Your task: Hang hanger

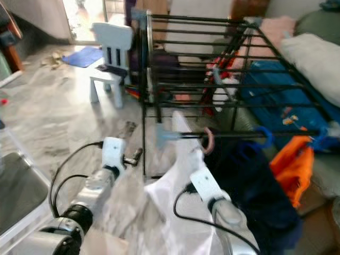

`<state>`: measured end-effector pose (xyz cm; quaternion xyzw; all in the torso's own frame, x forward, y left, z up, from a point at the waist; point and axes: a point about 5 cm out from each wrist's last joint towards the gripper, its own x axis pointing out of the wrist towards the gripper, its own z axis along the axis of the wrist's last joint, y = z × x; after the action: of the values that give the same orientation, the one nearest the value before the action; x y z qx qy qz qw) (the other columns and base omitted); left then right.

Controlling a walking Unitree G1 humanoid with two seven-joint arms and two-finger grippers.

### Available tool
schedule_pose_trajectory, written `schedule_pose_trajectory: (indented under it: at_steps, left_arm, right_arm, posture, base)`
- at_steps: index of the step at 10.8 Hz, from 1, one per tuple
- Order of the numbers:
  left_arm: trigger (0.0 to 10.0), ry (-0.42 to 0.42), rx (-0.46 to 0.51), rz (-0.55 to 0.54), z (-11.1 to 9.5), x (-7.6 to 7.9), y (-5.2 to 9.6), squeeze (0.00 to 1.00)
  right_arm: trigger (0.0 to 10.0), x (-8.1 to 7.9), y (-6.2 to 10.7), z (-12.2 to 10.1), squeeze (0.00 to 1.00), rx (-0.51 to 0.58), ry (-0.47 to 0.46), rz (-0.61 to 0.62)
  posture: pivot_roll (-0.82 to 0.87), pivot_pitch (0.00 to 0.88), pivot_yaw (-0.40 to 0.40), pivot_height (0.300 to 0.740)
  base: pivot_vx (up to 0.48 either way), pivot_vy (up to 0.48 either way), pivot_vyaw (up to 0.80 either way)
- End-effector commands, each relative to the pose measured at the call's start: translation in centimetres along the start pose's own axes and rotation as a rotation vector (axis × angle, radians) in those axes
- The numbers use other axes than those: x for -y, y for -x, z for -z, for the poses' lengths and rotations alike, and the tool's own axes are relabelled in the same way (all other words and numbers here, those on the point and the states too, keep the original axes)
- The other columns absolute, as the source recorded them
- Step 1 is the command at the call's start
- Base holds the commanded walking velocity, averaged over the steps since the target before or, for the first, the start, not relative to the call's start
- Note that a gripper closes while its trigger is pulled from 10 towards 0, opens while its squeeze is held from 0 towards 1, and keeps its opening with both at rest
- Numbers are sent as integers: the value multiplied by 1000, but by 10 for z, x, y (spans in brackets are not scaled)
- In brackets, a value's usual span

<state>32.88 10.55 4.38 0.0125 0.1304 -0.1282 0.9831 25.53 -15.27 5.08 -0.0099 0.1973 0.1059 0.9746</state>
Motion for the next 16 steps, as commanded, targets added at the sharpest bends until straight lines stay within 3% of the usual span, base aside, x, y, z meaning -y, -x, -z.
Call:
schedule_pose_trajectory:
  at_steps: [1, 4, 5, 6, 8, 11, 16]
  left_arm:
    - [10000, -2, 0, 22, -1, 7, -1, 0]
    - [10000, -7, -14, 22, -2, 0, -2, 0]
    - [10000, -9, -13, 22, -2, -1, -2, 0]
    - [10000, -14, -19, 19, -2, -2, -2, 0]
    - [10000, -22, -44, 10, 0, -2, -2, 0]
    - [10000, -22, -49, 6, 0, 1, -3, 0]
    - [10000, -21, -48, 16, -1, 6, -4, 0]
  right_arm:
    - [10000, 7, 0, -7, 0, 29, 4, 26]
    - [10000, 4, -12, -16, 0, 48, -12, 33]
    - [10000, -1, -16, -20, 0, 55, -22, 18]
    - [10000, -17, -26, -24, 0, 56, -13, -39]
    - [10000, -27, -36, -27, 0, 40, 10, -67]
    - [10000, -32, -47, -16, 0, -58, 50, -60]
    - [10000, -42, -63, -12, 0, -95, 102, -79]
  posture:
    - [23, 0, -71, 740]
    - [54, 0, -75, 740]
    - [57, 0, -73, 740]
    - [61, 0, -64, 740]
    - [62, 0, -63, 740]
    - [63, 0, -67, 740]
    - [62, 0, -69, 740]
  base:
    - [0, 0, 0]
    - [0, 0, 0]
    - [0, 0, 0]
    - [0, 0, 0]
    - [0, 0, 0]
    - [0, 0, 0]
    - [0, 0, 0]
